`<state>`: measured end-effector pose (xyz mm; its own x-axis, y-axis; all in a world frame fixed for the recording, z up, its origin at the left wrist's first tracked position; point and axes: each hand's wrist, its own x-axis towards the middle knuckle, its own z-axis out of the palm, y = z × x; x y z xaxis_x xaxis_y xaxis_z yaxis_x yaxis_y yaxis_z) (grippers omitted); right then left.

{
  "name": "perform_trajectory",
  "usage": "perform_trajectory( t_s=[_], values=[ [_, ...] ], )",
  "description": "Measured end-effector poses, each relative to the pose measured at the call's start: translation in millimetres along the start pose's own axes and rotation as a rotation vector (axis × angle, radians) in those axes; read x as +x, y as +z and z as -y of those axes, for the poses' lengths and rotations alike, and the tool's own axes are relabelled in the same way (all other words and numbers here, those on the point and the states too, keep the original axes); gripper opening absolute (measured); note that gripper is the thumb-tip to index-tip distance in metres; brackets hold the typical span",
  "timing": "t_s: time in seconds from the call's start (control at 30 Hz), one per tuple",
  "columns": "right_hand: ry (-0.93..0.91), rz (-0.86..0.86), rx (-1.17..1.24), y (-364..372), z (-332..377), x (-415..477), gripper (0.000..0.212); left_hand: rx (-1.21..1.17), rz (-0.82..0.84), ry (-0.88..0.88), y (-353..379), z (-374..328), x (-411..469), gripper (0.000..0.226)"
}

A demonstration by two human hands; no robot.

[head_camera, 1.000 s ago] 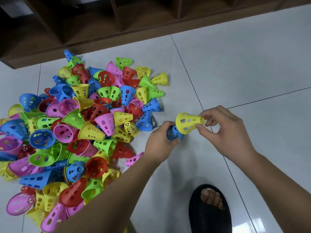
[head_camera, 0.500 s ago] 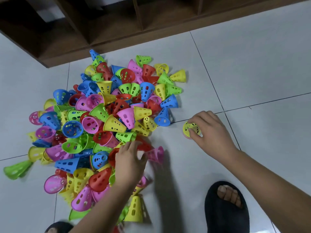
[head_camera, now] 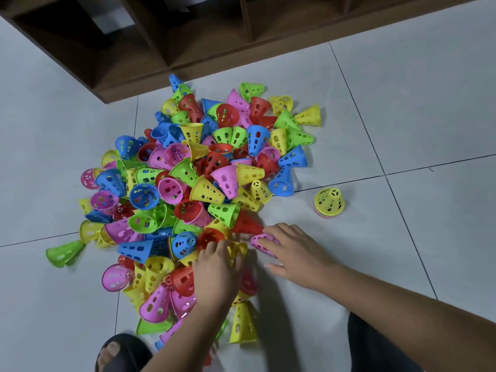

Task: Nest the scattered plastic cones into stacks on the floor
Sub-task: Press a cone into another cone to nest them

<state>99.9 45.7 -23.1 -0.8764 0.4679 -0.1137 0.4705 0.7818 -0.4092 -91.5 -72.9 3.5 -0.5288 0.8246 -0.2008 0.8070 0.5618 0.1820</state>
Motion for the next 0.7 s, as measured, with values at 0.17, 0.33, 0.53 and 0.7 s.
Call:
perform_trajectory(
  t_s=[0.17,0.33,0.53,0.7],
  values=[
    [0.055,0.024,-0.03,6.5,-5.1,-5.7,0.05,-0.14,0.031,0.06,7.1,-17.0,-9.0,0.044],
    [0.227,0.03,-0.035,3.9,-17.5,-15.2,0.06,-0.212,0.043,0.191,24.6,-30.1,-11.8,0.024],
    [0.394,0.022,-0.001,3.1,-27.6,-31.6,0.057,-0.434,0.092,0.09,23.1,-47.7,-5.5,0.017],
    [0.449,0.052,0.011,4.6,-29.5,-41.0,0.059,-0.41,0.209,-0.074,28.5,-55.5,0.9,0.046]
  ],
)
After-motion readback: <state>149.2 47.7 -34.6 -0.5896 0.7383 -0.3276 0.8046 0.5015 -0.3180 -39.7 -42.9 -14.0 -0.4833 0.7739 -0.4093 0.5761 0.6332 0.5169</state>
